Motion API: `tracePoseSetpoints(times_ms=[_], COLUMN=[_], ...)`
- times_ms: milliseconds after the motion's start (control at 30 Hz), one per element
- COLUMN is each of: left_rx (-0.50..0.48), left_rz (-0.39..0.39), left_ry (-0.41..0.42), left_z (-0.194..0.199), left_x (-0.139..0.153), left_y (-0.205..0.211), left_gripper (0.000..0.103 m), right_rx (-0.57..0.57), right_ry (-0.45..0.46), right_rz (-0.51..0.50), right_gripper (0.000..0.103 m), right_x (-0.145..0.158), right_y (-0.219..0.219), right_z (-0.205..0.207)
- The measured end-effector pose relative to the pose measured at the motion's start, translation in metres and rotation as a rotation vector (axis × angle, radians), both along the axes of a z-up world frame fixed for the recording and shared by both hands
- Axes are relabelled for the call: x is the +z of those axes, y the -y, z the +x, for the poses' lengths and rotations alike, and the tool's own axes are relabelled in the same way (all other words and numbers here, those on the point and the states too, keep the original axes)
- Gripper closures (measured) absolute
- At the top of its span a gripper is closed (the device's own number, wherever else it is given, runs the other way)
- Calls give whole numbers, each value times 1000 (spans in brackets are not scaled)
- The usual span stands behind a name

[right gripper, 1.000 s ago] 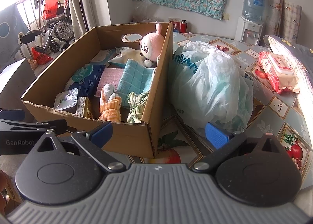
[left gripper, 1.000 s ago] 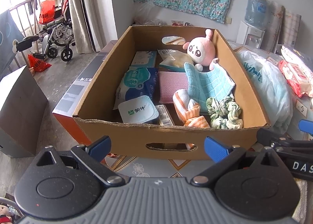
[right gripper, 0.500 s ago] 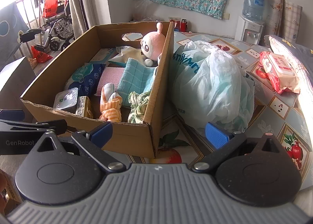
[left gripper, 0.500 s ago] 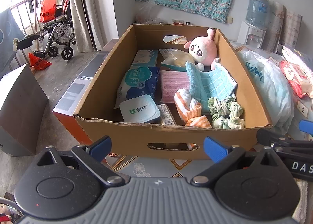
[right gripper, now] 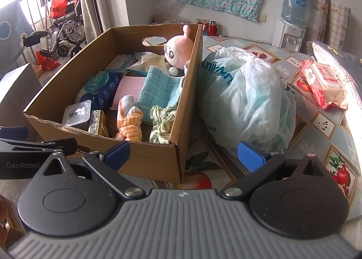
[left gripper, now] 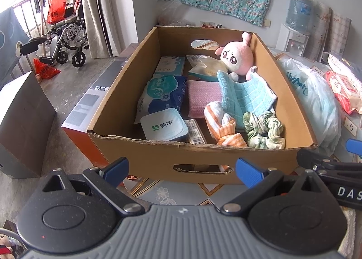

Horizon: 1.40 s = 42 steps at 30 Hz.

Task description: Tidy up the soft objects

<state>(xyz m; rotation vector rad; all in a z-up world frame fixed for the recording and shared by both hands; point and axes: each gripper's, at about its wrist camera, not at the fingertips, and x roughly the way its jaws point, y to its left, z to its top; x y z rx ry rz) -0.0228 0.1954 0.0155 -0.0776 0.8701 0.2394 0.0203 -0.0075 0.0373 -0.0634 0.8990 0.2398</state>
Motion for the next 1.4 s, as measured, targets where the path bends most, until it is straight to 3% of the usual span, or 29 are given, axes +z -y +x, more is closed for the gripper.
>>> tracePoseSetpoints(times_ms=[1400], left_rx=[15], left_rz=[-11], left_ry=[-18], left_z=[0], left_x=[-3], left_y=[-4], left_gripper=[3], right_rx=[12], right_ry=[-25], right_rz=[-13], right_gripper=[1], right_x=[-7], right_y=[-6], right_z=[5])
